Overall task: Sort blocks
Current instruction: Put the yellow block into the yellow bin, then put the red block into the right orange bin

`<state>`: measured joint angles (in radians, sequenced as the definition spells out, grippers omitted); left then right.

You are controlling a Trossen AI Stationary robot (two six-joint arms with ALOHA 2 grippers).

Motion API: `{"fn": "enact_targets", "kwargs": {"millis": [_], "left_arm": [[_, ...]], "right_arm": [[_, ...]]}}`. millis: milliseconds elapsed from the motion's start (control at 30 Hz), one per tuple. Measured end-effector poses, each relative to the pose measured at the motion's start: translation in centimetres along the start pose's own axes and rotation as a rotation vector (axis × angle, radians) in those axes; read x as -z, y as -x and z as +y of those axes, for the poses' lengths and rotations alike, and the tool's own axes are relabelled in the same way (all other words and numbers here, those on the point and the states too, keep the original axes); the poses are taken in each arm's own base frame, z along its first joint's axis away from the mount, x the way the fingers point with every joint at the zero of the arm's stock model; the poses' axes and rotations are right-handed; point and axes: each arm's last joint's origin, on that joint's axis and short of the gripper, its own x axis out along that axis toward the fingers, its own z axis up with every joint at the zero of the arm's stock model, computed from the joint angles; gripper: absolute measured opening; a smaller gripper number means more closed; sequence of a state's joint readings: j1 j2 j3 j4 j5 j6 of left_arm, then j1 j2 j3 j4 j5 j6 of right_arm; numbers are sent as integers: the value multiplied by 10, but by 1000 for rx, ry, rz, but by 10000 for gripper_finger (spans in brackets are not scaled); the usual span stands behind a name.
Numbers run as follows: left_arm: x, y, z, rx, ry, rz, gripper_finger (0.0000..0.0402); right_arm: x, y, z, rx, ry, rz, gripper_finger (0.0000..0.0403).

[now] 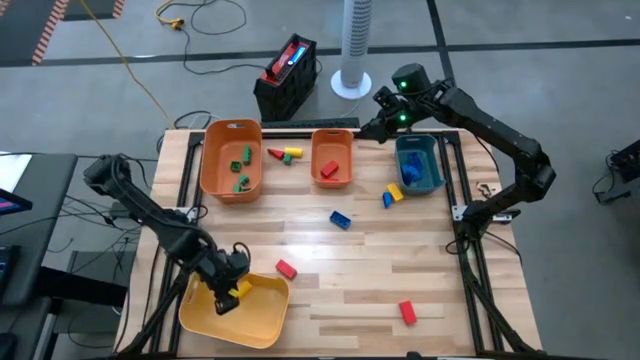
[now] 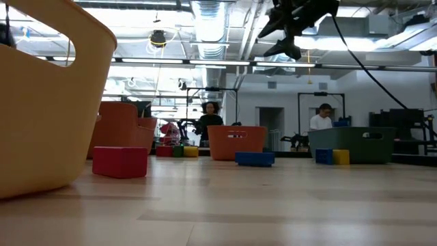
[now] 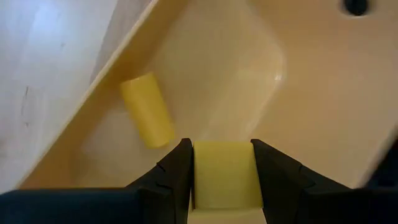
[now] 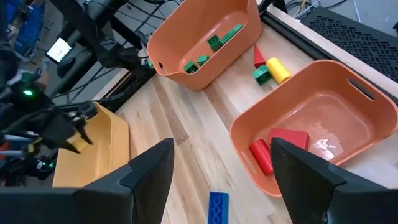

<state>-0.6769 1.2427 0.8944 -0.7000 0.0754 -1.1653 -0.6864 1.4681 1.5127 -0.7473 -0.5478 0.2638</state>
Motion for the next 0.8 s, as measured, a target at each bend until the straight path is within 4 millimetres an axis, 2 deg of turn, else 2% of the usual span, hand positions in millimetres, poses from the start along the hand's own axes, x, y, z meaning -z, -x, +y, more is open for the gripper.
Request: {"fn": "enact_targets", "kwargs": {"millis": [167, 367, 533, 800], "left_arm": [[5, -17, 14, -15, 36, 5, 131], [10, -27, 29, -74, 109, 32, 141], [10, -27, 26, -42, 108, 48, 169], [8, -27, 20, 17, 102, 32, 175]], "right_arm": [[0, 0, 0, 0, -7, 0, 276], [0, 0, 0, 0, -11, 0, 276], [0, 0, 0, 0, -23, 0, 276], [0, 0, 0, 0, -24, 0, 276]]}}
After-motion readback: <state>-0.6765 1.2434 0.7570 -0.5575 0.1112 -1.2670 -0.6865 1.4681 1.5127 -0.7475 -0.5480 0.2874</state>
